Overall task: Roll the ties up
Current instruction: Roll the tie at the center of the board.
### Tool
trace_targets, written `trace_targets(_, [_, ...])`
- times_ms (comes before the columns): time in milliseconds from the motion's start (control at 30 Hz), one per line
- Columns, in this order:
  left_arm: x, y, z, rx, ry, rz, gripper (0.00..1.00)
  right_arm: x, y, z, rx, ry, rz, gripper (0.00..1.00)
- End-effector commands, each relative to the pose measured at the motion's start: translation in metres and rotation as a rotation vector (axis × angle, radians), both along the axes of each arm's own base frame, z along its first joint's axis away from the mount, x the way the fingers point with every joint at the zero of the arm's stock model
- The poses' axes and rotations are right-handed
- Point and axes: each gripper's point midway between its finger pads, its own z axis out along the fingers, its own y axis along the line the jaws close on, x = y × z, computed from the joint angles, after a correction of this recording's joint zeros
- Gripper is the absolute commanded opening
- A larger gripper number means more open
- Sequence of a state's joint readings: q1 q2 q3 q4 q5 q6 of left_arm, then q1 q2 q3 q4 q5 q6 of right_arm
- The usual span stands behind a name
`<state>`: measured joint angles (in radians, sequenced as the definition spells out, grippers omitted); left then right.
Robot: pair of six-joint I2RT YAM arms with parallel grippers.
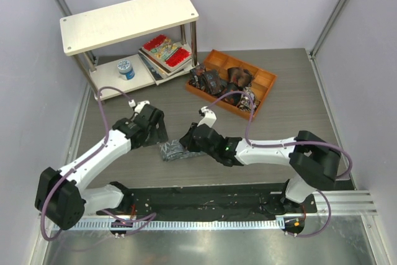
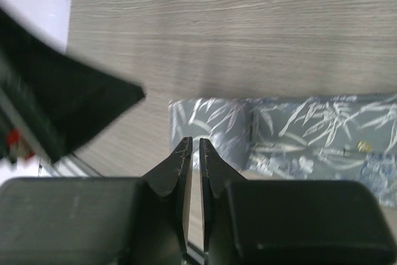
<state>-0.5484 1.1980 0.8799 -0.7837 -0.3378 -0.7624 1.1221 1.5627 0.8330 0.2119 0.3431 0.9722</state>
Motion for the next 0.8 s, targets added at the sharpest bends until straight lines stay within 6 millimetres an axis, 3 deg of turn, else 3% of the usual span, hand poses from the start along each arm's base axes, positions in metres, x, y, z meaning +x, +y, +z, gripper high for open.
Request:
trace_targets(0, [-0.011, -0.001, -0.012, -0.071, -0.024, 0.015, 0.88, 0.006, 0.029, 0.023, 0.104, -0.012, 0.083, 0.14])
trace_targets(233, [-0.025, -0.004, -0.026, -0.139, -0.017, 0.026, 0.85, 0.002, 0.043, 0.028, 0.156, -0.025, 0.142, 0.14])
trace_targets(333, [-0.028, -0.004, -0.030, -0.154, -0.020, 0.031, 0.84, 0.003, 0.043, 0.018, 0.138, -0.006, 0.131, 0.13])
trace_targets(600, [-0.033, -0.005, -0.033, -0.188, -0.033, 0.035, 0.83, 0.016, 0.027, -0.045, 0.066, 0.159, 0.038, 0.09])
trace_targets(767, [-0.034, -0.008, -0.032, -0.218, -0.048, 0.029, 0.82, 0.015, 0.021, -0.070, 0.024, 0.226, -0.001, 0.07])
